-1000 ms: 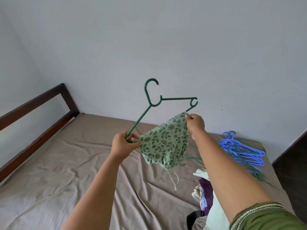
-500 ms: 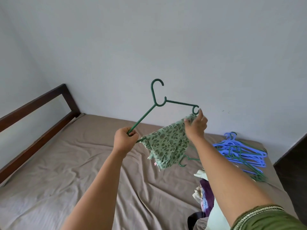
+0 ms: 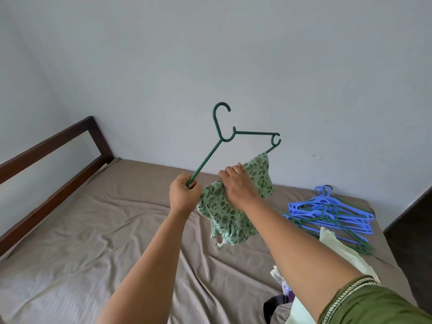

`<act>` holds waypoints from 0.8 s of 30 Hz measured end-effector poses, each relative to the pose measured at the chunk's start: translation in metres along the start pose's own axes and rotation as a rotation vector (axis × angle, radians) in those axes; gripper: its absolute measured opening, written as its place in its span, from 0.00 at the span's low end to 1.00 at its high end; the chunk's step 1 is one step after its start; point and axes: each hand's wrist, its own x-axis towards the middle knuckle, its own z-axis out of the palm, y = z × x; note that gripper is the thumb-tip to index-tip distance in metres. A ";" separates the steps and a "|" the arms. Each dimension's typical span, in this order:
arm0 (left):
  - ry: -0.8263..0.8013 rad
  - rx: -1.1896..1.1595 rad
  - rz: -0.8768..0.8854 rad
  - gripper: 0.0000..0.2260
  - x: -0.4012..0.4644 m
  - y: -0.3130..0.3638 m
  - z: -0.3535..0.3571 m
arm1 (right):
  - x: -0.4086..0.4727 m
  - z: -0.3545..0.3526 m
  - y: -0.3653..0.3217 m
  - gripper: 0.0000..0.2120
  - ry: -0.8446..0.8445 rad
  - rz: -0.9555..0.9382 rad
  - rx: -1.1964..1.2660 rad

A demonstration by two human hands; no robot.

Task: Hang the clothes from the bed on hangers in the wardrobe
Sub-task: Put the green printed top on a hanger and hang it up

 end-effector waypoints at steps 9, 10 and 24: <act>-0.058 -0.136 -0.017 0.06 0.005 0.004 -0.013 | -0.015 -0.006 0.036 0.25 0.212 0.892 0.717; -0.084 -0.152 -0.014 0.07 0.004 0.005 -0.012 | -0.013 -0.006 0.037 0.25 0.029 0.832 0.755; -0.424 -0.156 -0.018 0.13 -0.027 0.025 0.050 | -0.061 -0.015 0.025 0.38 0.107 0.795 0.283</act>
